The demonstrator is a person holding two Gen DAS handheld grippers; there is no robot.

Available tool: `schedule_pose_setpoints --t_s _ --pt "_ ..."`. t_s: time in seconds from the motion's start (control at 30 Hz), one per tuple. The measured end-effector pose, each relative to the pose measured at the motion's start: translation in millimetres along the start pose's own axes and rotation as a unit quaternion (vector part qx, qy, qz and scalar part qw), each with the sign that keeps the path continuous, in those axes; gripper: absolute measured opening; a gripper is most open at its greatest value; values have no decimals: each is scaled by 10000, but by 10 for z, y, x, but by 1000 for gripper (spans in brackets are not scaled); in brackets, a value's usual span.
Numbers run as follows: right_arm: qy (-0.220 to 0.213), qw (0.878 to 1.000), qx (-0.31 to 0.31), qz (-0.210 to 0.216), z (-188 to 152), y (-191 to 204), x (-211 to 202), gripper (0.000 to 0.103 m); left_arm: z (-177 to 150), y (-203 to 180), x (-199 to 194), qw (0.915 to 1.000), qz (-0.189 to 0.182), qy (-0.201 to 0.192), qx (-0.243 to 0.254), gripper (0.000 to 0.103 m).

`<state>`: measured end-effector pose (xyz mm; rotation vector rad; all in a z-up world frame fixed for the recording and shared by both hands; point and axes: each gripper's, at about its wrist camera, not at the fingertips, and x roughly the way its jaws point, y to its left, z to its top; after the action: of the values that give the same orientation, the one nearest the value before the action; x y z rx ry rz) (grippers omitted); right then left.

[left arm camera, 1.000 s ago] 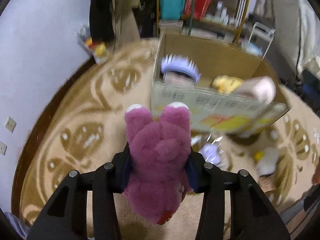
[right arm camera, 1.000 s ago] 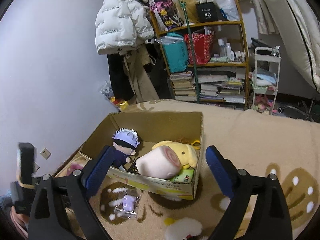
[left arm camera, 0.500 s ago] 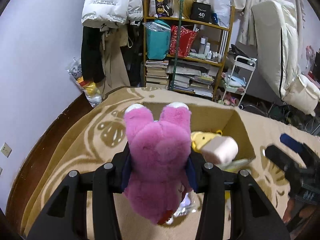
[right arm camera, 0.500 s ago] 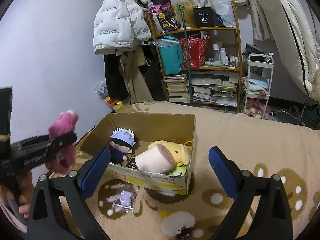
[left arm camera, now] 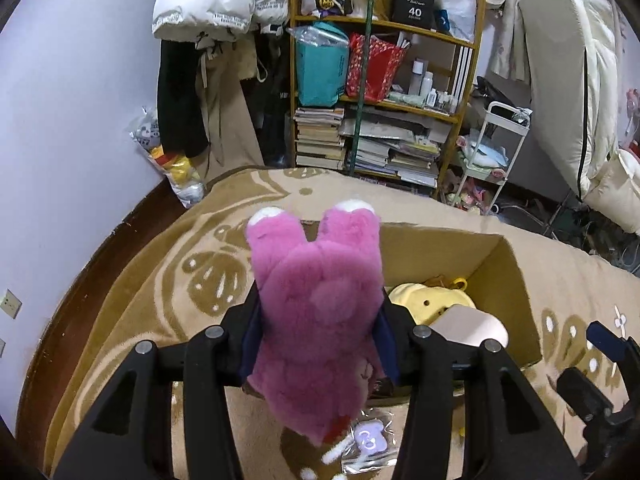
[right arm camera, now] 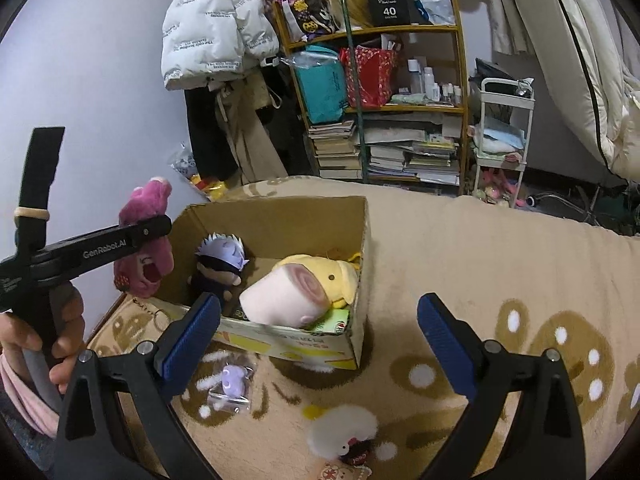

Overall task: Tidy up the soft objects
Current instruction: 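Drop the roll into the box with the right tool while the left tool drops the pink bear in, then grasp the clear bag with the left tool while the right tool grasps the white fluffy chick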

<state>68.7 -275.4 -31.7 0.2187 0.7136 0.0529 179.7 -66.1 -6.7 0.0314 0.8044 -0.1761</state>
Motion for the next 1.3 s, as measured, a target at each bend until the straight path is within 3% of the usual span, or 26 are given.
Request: schedule_pose_setpoints --t_s 0.07,0.3,0.37,0.63,1.0,1.1,1.3 --pt "40 10000 21 13 -21 -13 11 103 1 31 47 10000 34 36 -50 57" --pt "180 9998 94 -32 -71 -9 57 103 -82 75 92 9995 143 284 22 65" --pt "177 9998 54 -38 -79 9 44 103 -121 85 64 9993 141 340 13 74" --pt "279 9996 59 -74 -181 39 -8 103 -326 53 -129 9982 58 583 128 84" --pt "881 9958 92 -228 -454 39 68 103 -684 -103 -68 9926 -65 1188 224 84" --pt "1182 9924 81 -339 -514 27 183 103 -745 -122 27 9895 85 1419 249 84" --pt "1746 9837 65 -435 -665 17 419 102 -845 -107 265 9840 22 1778 148 84"
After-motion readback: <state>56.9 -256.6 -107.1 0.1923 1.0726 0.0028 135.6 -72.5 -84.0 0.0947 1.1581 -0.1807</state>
